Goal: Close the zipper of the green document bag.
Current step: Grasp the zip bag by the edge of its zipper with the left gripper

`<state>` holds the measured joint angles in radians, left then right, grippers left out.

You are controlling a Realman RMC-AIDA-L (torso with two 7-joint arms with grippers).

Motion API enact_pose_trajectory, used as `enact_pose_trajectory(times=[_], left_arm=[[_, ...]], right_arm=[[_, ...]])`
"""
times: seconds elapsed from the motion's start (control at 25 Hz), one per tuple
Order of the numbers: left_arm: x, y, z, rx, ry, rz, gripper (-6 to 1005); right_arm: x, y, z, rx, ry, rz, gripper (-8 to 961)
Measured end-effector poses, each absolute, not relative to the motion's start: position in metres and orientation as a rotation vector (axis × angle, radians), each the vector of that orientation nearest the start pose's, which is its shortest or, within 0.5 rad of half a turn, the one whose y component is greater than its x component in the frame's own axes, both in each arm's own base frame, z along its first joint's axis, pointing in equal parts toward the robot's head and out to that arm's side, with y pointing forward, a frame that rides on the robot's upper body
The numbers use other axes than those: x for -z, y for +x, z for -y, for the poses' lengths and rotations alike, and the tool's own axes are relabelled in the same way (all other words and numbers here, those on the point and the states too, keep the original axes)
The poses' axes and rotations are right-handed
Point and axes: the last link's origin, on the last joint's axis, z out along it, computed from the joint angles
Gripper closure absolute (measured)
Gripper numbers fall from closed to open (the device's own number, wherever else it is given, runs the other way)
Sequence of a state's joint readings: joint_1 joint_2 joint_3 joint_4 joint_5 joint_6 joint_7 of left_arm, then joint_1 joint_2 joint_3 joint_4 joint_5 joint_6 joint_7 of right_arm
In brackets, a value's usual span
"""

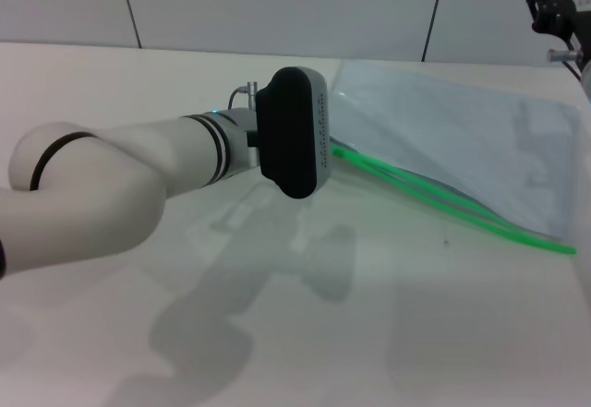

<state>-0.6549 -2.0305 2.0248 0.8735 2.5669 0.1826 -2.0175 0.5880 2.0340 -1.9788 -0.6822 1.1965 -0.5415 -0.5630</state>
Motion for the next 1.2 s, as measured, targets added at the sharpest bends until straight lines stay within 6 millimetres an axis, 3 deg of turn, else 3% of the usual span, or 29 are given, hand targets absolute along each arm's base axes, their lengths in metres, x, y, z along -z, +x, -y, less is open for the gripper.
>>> enact_pose_trajectory(times=[0.12,1.2], left_arm=[[0.093,-0.174,-0.418,-0.338,-2.259,-0.551,283],[0.107,-0.166,-0.417,-0.298,-2.255,-0.599,283]], right_arm=[[0.008,0.225,-0.440,-0.525,-1.585,-0.594,421],[0.011,0.219,-0.443,-0.531,-1.606,-0.592,427]])
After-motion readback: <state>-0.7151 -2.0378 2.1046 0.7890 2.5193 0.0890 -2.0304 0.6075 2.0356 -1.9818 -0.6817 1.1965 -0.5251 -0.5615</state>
